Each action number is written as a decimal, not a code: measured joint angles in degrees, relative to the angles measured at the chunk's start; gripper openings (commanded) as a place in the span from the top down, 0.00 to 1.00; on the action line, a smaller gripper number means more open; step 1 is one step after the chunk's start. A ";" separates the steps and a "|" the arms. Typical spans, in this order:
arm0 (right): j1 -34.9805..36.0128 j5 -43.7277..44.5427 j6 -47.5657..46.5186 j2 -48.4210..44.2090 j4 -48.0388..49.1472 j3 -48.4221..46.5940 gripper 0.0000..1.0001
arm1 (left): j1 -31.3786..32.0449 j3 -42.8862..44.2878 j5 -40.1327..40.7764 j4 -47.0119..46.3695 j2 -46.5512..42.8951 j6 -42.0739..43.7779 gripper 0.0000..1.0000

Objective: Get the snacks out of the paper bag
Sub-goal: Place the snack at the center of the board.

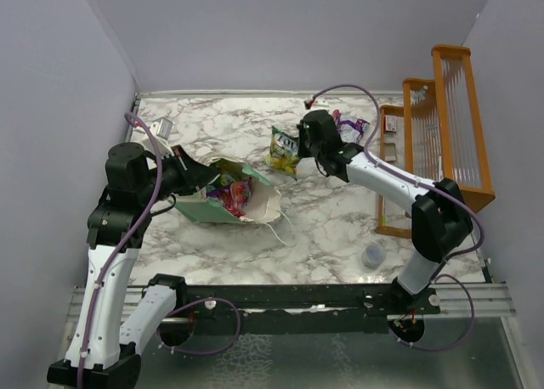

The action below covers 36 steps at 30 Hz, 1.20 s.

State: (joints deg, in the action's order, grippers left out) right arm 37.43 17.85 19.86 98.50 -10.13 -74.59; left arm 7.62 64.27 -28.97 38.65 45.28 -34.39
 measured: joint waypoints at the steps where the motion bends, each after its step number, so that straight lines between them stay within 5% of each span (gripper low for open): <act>1: -0.79 -0.87 1.44 0.00 0.94 0.20 0.99 | 0.00 0.00 -0.35 0.00 -0.09 0.33 1.00; 7: -6.47 4.44 5.77 0.31 6.01 4.85 0.97 | 0.46 0.00 -2.56 0.00 -0.44 2.91 1.00; 12: -10.21 11.82 4.92 0.39 8.98 12.85 0.85 | 2.25 0.00 -3.15 1.07 -0.46 5.77 1.00; 24: -11.78 17.14 2.12 -2.89 7.96 15.30 0.42 | 3.56 -3.43 -6.51 2.34 -2.54 7.10 1.00; 28: -11.91 9.09 -1.84 -8.96 5.05 14.71 0.37 | 4.87 -3.13 -6.43 3.34 -2.54 8.48 1.00; 32: -11.30 -12.13 -5.73 -15.89 4.37 15.10 0.37 | 5.29 -3.10 -6.25 3.56 -2.60 9.60 1.00; 36: -3.13 -25.57 -10.32 -23.93 6.45 21.94 0.36 | 5.27 -3.10 -6.05 3.91 -2.69 10.08 1.00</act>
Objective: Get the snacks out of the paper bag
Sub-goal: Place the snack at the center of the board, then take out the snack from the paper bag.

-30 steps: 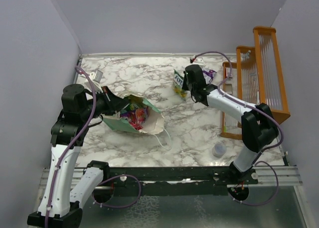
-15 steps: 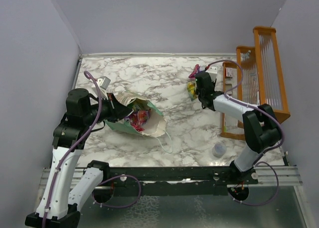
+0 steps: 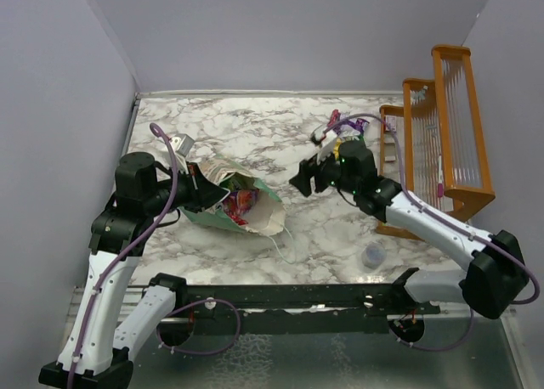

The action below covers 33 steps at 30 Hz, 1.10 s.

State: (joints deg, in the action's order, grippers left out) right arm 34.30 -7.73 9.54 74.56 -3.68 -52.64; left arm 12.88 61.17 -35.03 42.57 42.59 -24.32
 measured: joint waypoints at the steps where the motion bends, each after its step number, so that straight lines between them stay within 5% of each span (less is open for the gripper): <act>1: 1.95 -1.77 -1.14 -1.33 0.09 1.14 0.36 | 0.00 0.00 0.11 0.11 -0.02 0.07 1.00; 5: 12.04 -6.25 -6.75 -6.23 0.28 4.74 0.33 | 0.00 0.00 0.20 0.24 -0.04 0.17 1.00; 12: 19.78 -6.08 -14.47 -7.61 4.50 5.68 0.31 | 0.00 0.00 0.09 -0.33 0.35 -0.87 1.00; 20: 25.27 -17.20 -43.71 -6.67 13.14 10.58 0.26 | 0.00 -0.17 0.09 -2.12 1.09 -3.28 1.00; 25: 25.66 -16.57 -60.41 2.69 7.85 1.88 0.21 | 0.00 -0.20 0.09 -2.14 1.11 -3.48 1.00; 33: 25.66 -8.94 -71.34 14.38 3.45 -4.35 0.16 | 0.00 -0.55 0.09 -2.19 1.03 -3.87 1.00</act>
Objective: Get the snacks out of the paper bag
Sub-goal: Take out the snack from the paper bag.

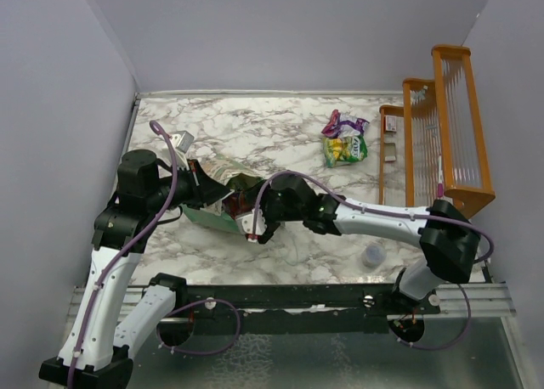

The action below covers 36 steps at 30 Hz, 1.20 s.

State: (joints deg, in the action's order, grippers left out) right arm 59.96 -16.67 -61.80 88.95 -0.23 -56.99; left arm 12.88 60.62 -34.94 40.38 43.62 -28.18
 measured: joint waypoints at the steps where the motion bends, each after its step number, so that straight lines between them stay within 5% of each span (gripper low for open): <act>1: 0.00 1.55 -0.59 1.60 -0.26 -0.83 0.16 | 0.00 0.00 0.02 0.00 0.00 0.00 1.00; 7: 0.07 8.20 -1.77 8.13 -0.22 -4.22 0.19 | 0.00 0.00 0.02 0.00 0.00 0.02 1.00; 12: 0.07 10.49 -2.23 12.70 -0.87 -7.28 0.43 | 0.00 0.00 0.02 0.02 -0.04 0.02 1.00; 17: 0.04 11.13 -1.81 15.96 -1.88 -9.73 0.53 | 0.00 0.00 0.07 0.52 -0.13 0.11 1.00; 28: 0.07 9.51 0.94 12.85 -0.68 -5.35 0.81 | 0.00 0.02 0.66 1.68 -0.13 0.72 1.00; 36: 0.02 6.71 5.11 9.35 -0.63 -3.93 0.89 | 0.00 0.02 1.18 1.73 -0.17 0.72 1.00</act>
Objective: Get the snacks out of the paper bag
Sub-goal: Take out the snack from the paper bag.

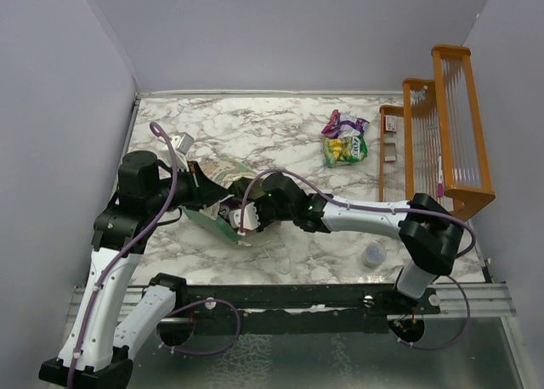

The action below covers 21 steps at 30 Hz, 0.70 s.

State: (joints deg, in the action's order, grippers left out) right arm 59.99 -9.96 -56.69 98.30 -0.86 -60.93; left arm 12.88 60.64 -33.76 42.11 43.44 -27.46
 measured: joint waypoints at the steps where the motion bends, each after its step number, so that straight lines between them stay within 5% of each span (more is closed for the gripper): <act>1: 0.00 -0.44 0.76 -0.87 0.00 0.28 0.89 | 0.00 0.00 0.17 0.00 -0.02 -0.02 1.00; 14: 0.02 -5.53 10.58 -13.00 0.09 4.48 0.91 | 0.00 0.00 4.42 0.15 -0.55 -1.01 1.00; 21: 0.02 -9.11 15.54 -25.49 -9.51 4.74 0.97 | 0.00 2.60 9.25 3.96 -0.33 -0.07 1.00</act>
State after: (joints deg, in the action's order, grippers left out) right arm 60.01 -19.07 -41.15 72.82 -10.37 -56.18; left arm 12.88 63.24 -24.51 46.06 43.11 -27.53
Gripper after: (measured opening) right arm 0.061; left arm 0.036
